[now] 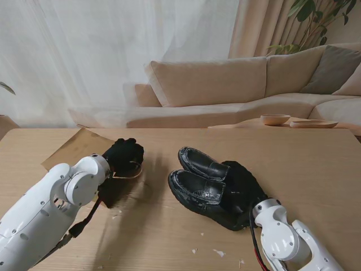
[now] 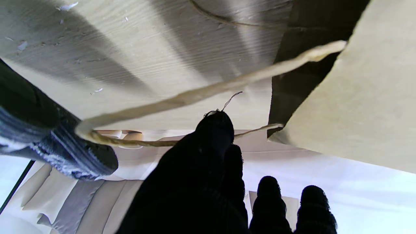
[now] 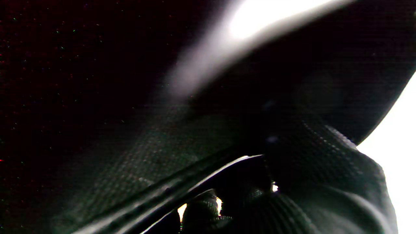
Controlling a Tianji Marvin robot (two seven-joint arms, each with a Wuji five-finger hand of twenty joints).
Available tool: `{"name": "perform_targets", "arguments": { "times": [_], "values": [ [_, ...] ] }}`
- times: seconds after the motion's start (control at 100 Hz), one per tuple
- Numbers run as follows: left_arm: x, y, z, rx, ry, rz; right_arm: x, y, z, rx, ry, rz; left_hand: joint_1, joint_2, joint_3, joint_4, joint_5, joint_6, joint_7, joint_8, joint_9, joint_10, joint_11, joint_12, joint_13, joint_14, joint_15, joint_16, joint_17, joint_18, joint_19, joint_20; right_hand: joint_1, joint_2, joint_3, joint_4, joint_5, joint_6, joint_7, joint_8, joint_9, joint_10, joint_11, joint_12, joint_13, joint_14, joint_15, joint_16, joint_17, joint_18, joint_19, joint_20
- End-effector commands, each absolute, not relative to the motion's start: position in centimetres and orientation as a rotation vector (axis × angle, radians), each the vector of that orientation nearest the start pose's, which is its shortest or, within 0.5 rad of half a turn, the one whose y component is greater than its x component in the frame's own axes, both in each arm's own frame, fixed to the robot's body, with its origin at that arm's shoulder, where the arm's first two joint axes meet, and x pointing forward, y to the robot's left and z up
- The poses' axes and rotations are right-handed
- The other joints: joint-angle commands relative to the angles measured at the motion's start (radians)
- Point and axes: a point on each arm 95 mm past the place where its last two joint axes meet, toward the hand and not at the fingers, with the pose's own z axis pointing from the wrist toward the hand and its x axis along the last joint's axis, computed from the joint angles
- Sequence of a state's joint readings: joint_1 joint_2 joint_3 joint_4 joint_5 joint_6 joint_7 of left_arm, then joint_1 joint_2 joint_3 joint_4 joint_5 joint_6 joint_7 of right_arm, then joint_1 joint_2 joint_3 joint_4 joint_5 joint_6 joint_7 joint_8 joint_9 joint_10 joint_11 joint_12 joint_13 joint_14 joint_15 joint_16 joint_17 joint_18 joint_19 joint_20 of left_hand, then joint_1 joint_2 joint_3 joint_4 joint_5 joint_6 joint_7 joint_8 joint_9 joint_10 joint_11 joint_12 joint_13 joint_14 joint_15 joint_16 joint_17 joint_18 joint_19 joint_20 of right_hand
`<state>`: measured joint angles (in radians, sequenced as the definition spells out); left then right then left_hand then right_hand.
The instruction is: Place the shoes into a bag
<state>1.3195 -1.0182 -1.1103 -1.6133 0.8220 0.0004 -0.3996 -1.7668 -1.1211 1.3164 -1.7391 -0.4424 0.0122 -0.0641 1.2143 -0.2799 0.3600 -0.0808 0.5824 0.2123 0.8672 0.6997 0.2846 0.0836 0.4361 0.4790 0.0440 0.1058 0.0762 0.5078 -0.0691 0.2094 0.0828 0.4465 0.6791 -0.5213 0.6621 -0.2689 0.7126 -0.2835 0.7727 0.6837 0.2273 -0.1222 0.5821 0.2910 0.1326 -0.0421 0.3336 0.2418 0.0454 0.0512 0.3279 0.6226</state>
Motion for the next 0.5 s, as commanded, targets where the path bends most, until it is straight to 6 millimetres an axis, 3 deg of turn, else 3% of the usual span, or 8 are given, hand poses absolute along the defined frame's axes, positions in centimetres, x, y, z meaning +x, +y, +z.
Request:
{"name": "perform_targets", "arguments": {
  "times": [0.0,0.49],
  "values": [
    [44.7,-1.9,-26.8,-1.305,1.807,-1.401,35.8,0.1,-31.8,-2.22,-1.376,-2.318,0.077,0.042,0.001,-0.009,0.027,0.077,0.123,0.071,0.01,0.034,0.018,0.018,-0.02,0.009,0.011,0.02,-0.016,0.016,0.017,0.019,0.049,0.208,0.044,0.047,0.055,-0.14,0.094,0.072,0.063,-0.039,0.074,0.039,0.003,-0.008,0.014,0.01,0.001,-0.002,0.015,0.003],
    [44.4,-3.4,-24.6,-1.324,1.774,-1.555,37.3,4.0,-32.2,-2.064,-1.573,-2.208,0.076,0.037,0.0,-0.007,0.033,0.09,0.113,0.111,0.021,0.042,0.018,0.031,-0.021,0.012,0.01,0.043,-0.017,0.018,0.017,0.027,0.053,0.218,0.028,0.051,0.048,-0.135,0.095,0.076,0.068,-0.031,0.079,0.043,0.004,-0.007,0.011,0.008,0.005,-0.004,0.019,0.004]
  ]
}}
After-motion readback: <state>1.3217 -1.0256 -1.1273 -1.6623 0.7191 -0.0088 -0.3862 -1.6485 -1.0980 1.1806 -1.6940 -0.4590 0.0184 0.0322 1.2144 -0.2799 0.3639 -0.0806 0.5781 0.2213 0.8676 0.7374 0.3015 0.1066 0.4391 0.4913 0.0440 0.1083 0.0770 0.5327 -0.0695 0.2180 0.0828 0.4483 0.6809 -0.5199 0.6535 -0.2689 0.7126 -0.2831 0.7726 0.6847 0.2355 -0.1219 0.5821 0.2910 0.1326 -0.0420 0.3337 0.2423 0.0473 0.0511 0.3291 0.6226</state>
